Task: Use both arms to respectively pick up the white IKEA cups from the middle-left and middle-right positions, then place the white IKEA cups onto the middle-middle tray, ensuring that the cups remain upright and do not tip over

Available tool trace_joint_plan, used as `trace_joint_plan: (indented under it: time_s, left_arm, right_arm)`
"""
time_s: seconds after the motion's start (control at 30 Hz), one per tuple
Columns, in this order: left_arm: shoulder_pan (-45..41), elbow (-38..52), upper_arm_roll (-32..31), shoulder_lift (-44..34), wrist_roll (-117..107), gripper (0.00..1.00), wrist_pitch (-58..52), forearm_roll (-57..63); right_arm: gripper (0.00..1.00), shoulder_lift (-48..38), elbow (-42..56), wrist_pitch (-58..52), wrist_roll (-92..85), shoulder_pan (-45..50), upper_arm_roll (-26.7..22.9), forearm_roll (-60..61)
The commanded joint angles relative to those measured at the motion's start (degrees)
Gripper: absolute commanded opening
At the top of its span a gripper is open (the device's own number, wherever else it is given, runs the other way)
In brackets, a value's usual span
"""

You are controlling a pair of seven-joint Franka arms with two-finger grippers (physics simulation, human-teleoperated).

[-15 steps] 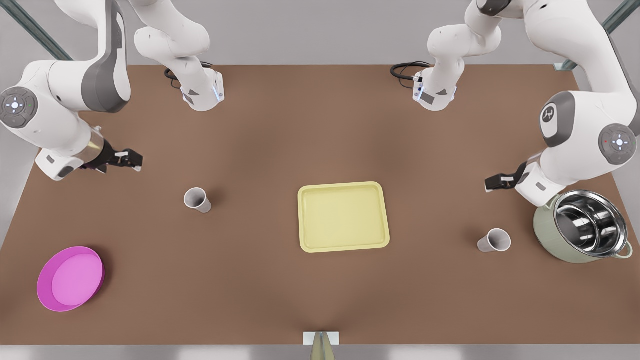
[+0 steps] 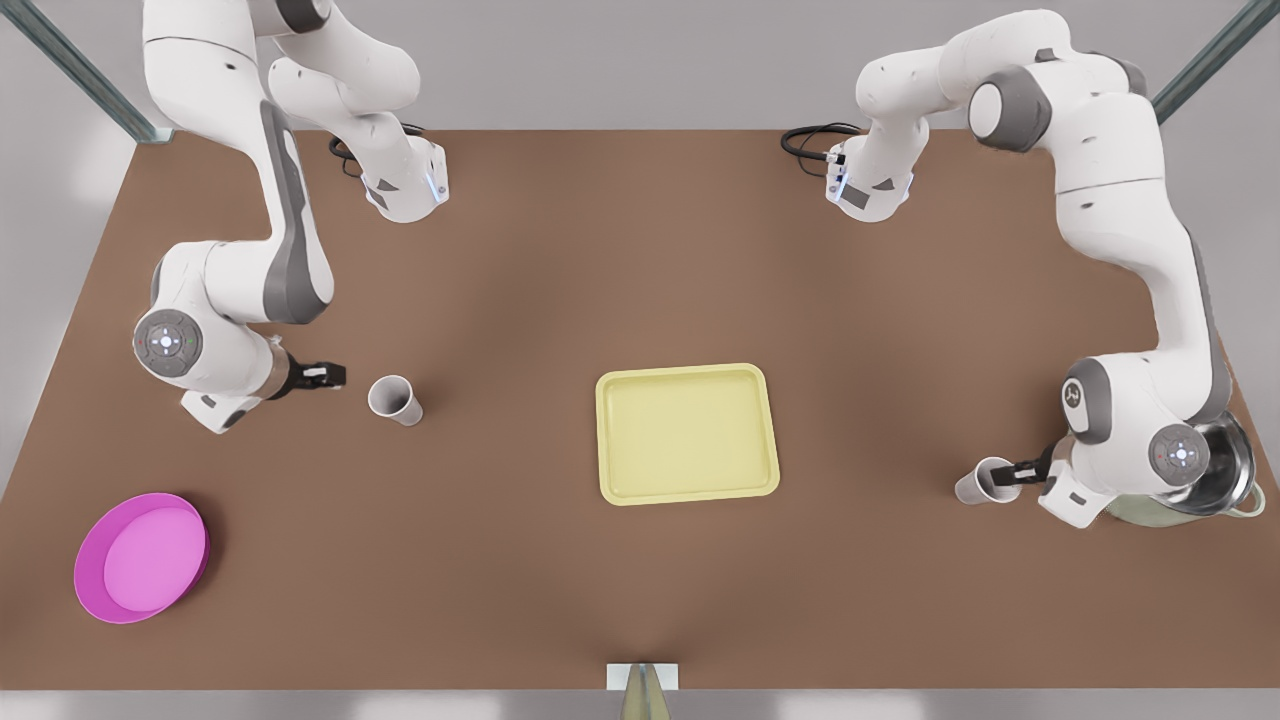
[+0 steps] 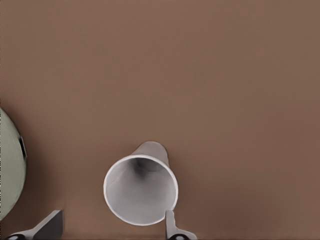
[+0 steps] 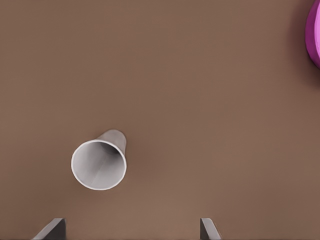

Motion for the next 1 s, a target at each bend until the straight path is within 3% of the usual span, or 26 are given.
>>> trace_joint_plan:
  time_s: [0.0,0.2,0.43,0.47,0.53,0.63,0.8,0.93,0.97]
  left_arm:
    - [0.0,-4.2,0.7,-2.2,1.6,1.00,12.9,0.4]
    - [0.8,-6.3,2.5,-0.2,1.4,1.00,13.8,-0.2]
    - [0.9,-6.7,2.5,4.3,1.1,1.00,16.1,-0.5]
    - [0.9,-6.7,2.5,4.3,1.2,0.91,16.1,-3.5]
    - [1.2,-6.7,2.3,4.0,1.4,0.41,15.4,-5.6]
    - [1.2,-6.7,2.1,3.8,1.4,0.21,14.5,-8.3]
    - [0.7,-5.9,-2.0,2.1,-0.9,0.21,13.1,-8.3]
    - [-0.1,4.6,-11.3,2.2,-12.4,0.21,-0.2,-8.0]
    - [-1.6,4.4,-15.1,2.2,-13.8,0.21,-1.7,-7.4]
  right_arm:
    - [1.00,0.2,-2.6,12.8,-0.2,-0.1,0.0,1.4]
    - [1.00,1.7,-13.0,28.4,-0.2,-0.2,0.1,2.4]
    - [1.00,3.2,-15.8,28.8,-0.4,0.0,0.6,4.4]
    - [1.00,3.3,-16.4,29.1,-0.4,0.0,0.8,4.4]
    - [1.00,2.6,-21.5,33.9,-0.9,-0.1,0.9,4.4]
    - [1.00,2.8,-22.7,35.2,-0.9,-0.2,0.9,4.4]
    - [1.00,4.3,-22.9,36.1,-0.9,-0.5,0.9,4.4]
    - [1.00,5.5,-22.9,36.1,-0.9,-0.2,1.0,4.4]
    - [0.82,5.7,-22.9,36.1,-0.9,-0.2,1.1,4.4]
